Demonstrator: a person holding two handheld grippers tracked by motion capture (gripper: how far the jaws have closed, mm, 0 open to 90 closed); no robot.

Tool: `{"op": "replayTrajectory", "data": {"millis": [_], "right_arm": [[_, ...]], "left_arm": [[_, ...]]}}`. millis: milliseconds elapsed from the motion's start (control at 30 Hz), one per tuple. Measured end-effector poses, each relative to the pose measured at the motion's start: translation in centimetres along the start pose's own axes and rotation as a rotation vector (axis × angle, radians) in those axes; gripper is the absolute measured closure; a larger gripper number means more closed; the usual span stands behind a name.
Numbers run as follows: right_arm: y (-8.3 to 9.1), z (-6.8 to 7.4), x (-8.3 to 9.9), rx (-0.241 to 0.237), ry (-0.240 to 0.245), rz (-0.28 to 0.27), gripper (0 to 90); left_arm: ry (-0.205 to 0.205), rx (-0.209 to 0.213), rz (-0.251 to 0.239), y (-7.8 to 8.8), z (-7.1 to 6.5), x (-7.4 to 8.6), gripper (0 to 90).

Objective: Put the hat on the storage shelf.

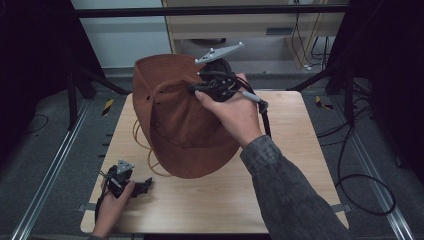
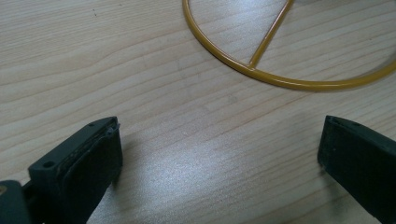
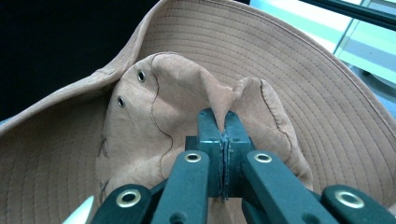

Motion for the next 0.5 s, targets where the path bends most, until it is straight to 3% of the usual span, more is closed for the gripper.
{"op": "replayTrajectory", "data": {"millis": [500], "right_arm": [[-2.6,1.0,-0.7,-0.029,0.002,0.002,89.4]], "left_arm": [[-0.001,0.0,0.002,0.0,0.0,0.0,0.0]]}}
Point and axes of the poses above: each handheld gripper's, and its own axes: y roughly backward along the jaws, x roughly out of its underside, z roughly to its left, the point moved 8 cm from there along -y, roughly forward along the jaws, and after that the axes turned 10 degrees about -x, right-handed, at the moved point
